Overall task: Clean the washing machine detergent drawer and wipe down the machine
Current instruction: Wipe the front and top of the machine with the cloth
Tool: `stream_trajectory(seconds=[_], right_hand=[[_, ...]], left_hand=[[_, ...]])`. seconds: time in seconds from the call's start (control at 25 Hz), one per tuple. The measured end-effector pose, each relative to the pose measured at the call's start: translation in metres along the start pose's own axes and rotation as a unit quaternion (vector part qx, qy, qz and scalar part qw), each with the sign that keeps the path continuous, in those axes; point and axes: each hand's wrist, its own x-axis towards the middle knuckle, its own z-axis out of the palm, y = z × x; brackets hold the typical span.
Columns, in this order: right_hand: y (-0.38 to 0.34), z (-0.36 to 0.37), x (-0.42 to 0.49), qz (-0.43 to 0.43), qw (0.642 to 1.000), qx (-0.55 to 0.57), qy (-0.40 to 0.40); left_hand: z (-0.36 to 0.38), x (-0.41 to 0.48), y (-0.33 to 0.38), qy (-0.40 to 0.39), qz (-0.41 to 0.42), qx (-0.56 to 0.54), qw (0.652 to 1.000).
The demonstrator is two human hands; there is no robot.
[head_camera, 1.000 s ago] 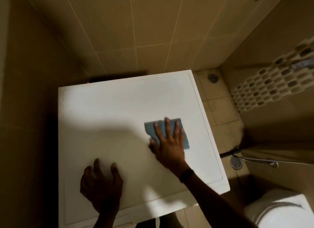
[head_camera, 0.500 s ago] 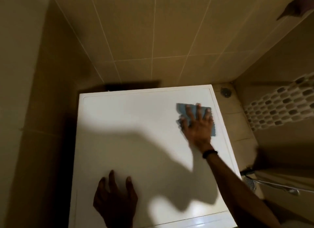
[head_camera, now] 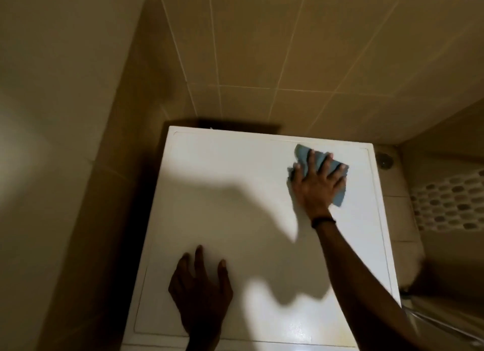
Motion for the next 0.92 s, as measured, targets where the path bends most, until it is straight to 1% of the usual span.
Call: stream_trajectory(seconds=[0.04, 0.08, 0.12, 0.16, 0.2, 0.24, 0.28, 0.32, 0.36, 0.4, 0.44, 0.48, 0.52, 0.56, 0.6, 0.64, 0.68, 0.72, 0.76, 0.8, 0.84, 0.88, 0.92], right_hand=[[-0.037, 0.001, 0.015, 0.054, 0.998, 0.019, -0.038], [-0.074, 0.005, 0.015, 0.04, 0.997, 0.016, -0.06], [-0.101, 0.013, -0.001, -0.025, 0.998, 0.0, -0.065], [-0.112, 0.021, -0.027, -0.135, 0.988, -0.041, -0.068], [-0.106, 0.026, -0.056, -0.241, 0.965, -0.06, -0.079], [-0.089, 0.024, -0.075, -0.314, 0.944, -0.056, -0.089], [-0.068, 0.021, -0.078, -0.334, 0.937, -0.04, -0.094], [-0.058, 0.019, -0.071, -0.304, 0.949, -0.035, -0.072], [-0.063, 0.021, -0.054, -0.238, 0.97, -0.035, -0.035], [-0.086, 0.027, -0.035, -0.158, 0.987, -0.02, -0.01], [-0.12, 0.032, -0.02, -0.085, 0.996, 0.007, -0.024], [-0.157, 0.032, -0.016, -0.072, 0.996, 0.015, -0.047], [-0.184, 0.037, -0.026, -0.109, 0.992, 0.005, -0.057], [-0.198, 0.044, -0.048, -0.195, 0.978, -0.024, -0.069], [-0.192, 0.045, -0.072, -0.293, 0.95, -0.053, -0.093], [-0.172, 0.042, -0.093, -0.384, 0.915, -0.056, -0.11], [-0.146, 0.037, -0.099, -0.434, 0.893, -0.042, -0.117], [-0.128, 0.034, -0.093, -0.428, 0.897, -0.027, -0.106], [-0.125, 0.034, -0.079, -0.383, 0.92, -0.026, -0.081], [-0.137, 0.039, -0.061, -0.315, 0.948, -0.024, -0.046], [-0.165, 0.044, -0.046, -0.231, 0.972, -0.005, -0.039], [-0.198, 0.051, -0.039, -0.167, 0.985, 0.024, -0.039], [-0.228, 0.055, -0.044, -0.141, 0.988, 0.037, -0.053]], left_hand=[[0.0, 0.002, -0.001, -0.007, -0.006, 0.003, 1.0], [-0.001, 0.002, -0.002, -0.012, -0.011, 0.003, 1.0], [-0.002, 0.0, -0.003, -0.019, -0.014, 0.002, 1.0], [-0.003, -0.002, -0.002, -0.029, -0.019, 0.005, 0.999], [-0.004, -0.002, 0.0, -0.039, -0.026, 0.006, 0.999], [-0.004, -0.002, 0.001, -0.044, -0.033, 0.003, 0.998], [-0.005, -0.002, 0.0, -0.048, -0.038, -0.004, 0.998], [-0.005, -0.003, -0.001, -0.053, -0.037, -0.01, 0.998], [-0.006, -0.002, -0.001, -0.049, -0.033, -0.01, 0.998], [-0.004, 0.001, -0.002, -0.048, -0.032, -0.011, 0.998], [-0.003, 0.003, -0.003, -0.05, -0.034, -0.008, 0.998], [-0.003, 0.004, -0.003, -0.053, -0.034, -0.006, 0.998], [-0.003, 0.003, -0.004, -0.056, -0.038, -0.004, 0.998], [-0.003, 0.002, -0.004, -0.054, -0.042, -0.001, 0.998], [-0.003, 0.001, -0.003, -0.052, -0.043, -0.003, 0.998], [-0.003, 0.0, -0.002, -0.047, -0.045, -0.006, 0.998], [-0.003, -0.001, -0.003, -0.042, -0.048, -0.011, 0.998], [-0.003, -0.001, -0.003, -0.043, -0.048, -0.015, 0.998], [-0.004, -0.001, -0.002, -0.042, -0.044, -0.014, 0.998], [-0.002, 0.001, -0.001, -0.037, -0.043, -0.011, 0.998], [0.001, 0.004, -0.003, -0.032, -0.044, -0.009, 0.998], [0.003, 0.004, -0.005, -0.027, -0.041, -0.008, 0.999], [0.003, 0.003, -0.007, -0.023, -0.034, -0.015, 0.999]])
